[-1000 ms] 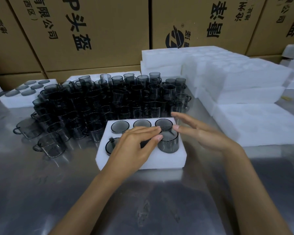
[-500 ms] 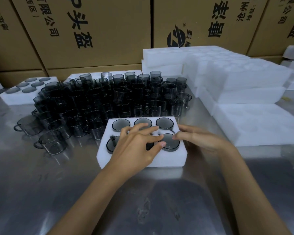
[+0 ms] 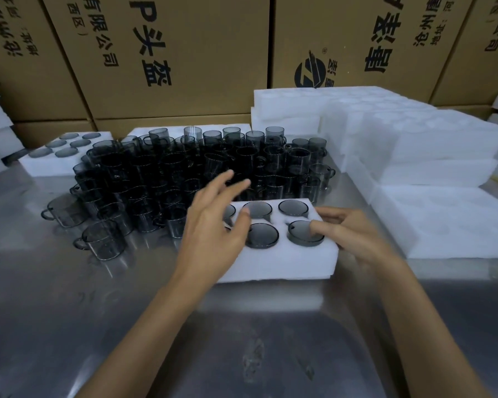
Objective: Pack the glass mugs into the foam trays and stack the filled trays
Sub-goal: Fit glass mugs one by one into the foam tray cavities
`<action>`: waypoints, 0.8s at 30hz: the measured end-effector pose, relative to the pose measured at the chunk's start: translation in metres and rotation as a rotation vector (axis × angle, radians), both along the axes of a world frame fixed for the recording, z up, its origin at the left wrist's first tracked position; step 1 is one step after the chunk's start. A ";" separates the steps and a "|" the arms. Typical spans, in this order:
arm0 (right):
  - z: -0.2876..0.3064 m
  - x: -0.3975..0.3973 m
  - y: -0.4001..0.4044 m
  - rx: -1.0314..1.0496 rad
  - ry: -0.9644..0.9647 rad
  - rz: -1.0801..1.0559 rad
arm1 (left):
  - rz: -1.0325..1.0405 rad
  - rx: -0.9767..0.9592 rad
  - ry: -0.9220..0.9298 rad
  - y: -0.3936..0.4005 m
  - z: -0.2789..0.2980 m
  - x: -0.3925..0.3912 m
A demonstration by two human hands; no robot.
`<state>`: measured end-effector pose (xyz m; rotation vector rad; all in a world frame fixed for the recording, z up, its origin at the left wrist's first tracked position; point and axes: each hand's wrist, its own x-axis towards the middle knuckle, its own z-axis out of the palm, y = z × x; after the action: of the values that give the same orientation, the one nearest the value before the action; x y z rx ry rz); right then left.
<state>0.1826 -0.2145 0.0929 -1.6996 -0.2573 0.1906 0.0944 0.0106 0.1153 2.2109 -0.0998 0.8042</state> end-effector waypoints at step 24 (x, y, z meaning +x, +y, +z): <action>-0.010 -0.020 0.069 0.331 -0.277 -0.395 | -0.359 -1.303 0.193 0.080 0.043 0.010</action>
<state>0.1623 -0.1457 0.0826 -1.4100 -0.1428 -0.3651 0.1044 0.0907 0.1582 0.9678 0.1039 0.2656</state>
